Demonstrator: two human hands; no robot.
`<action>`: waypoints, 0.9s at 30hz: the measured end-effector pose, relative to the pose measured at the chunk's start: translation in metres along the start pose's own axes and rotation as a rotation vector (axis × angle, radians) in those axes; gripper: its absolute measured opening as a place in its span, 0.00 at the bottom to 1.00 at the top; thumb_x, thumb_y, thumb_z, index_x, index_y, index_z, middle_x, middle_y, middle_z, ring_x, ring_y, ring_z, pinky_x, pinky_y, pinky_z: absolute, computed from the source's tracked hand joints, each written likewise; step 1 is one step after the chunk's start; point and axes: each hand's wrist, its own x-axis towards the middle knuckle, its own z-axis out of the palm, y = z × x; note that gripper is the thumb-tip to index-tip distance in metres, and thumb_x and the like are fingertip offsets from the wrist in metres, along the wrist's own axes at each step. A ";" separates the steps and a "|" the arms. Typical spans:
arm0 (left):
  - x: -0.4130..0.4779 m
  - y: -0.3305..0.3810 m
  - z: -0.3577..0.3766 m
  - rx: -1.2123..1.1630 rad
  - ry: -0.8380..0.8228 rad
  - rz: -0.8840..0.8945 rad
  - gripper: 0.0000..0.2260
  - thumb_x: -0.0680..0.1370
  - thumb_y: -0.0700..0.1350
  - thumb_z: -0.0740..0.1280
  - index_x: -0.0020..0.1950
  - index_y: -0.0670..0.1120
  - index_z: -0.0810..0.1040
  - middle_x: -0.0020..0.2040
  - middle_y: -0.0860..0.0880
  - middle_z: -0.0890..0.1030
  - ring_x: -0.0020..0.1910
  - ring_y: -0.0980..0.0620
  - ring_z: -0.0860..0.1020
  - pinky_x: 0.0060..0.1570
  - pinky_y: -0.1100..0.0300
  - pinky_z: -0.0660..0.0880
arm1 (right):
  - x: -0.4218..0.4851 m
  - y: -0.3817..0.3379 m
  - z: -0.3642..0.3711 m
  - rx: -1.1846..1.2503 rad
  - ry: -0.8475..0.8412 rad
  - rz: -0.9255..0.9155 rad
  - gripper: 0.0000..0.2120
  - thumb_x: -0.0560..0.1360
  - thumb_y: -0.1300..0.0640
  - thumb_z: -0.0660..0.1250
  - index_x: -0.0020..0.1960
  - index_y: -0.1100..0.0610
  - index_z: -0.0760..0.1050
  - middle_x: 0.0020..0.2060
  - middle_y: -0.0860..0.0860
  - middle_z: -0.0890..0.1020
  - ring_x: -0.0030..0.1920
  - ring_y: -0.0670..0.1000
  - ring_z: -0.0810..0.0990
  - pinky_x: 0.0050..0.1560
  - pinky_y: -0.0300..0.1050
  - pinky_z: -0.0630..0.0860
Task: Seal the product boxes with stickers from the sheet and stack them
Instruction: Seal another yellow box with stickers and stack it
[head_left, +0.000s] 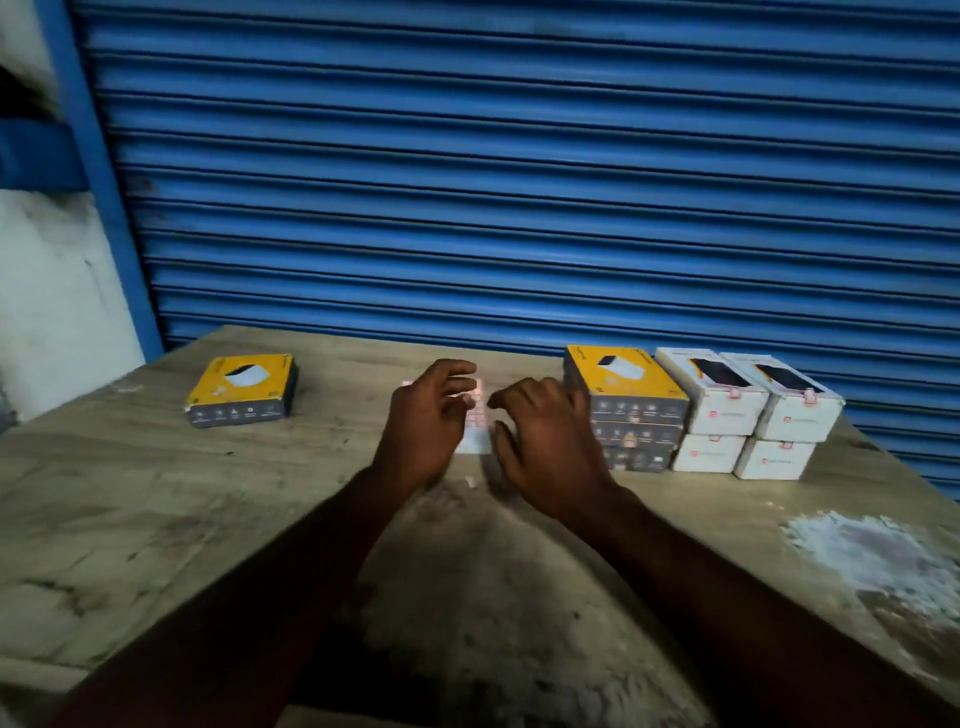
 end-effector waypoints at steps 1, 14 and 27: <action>-0.001 -0.006 -0.015 0.028 0.017 -0.003 0.17 0.75 0.26 0.62 0.59 0.40 0.80 0.50 0.47 0.84 0.49 0.61 0.82 0.50 0.72 0.75 | 0.006 -0.014 0.008 0.036 -0.028 -0.007 0.17 0.73 0.50 0.57 0.55 0.53 0.78 0.50 0.52 0.80 0.53 0.58 0.77 0.53 0.54 0.69; -0.023 -0.094 -0.192 0.663 0.320 -0.152 0.18 0.70 0.36 0.71 0.60 0.46 0.79 0.57 0.41 0.78 0.56 0.38 0.77 0.56 0.46 0.76 | 0.099 -0.171 0.114 0.581 -0.345 0.041 0.27 0.74 0.57 0.69 0.71 0.57 0.67 0.61 0.60 0.75 0.62 0.59 0.73 0.61 0.48 0.70; -0.015 -0.118 -0.211 0.636 0.304 -0.412 0.31 0.69 0.38 0.73 0.71 0.47 0.70 0.61 0.40 0.78 0.61 0.38 0.76 0.62 0.46 0.73 | 0.118 -0.203 0.171 0.669 -0.274 0.185 0.31 0.70 0.62 0.72 0.71 0.56 0.69 0.62 0.60 0.71 0.64 0.60 0.72 0.66 0.46 0.69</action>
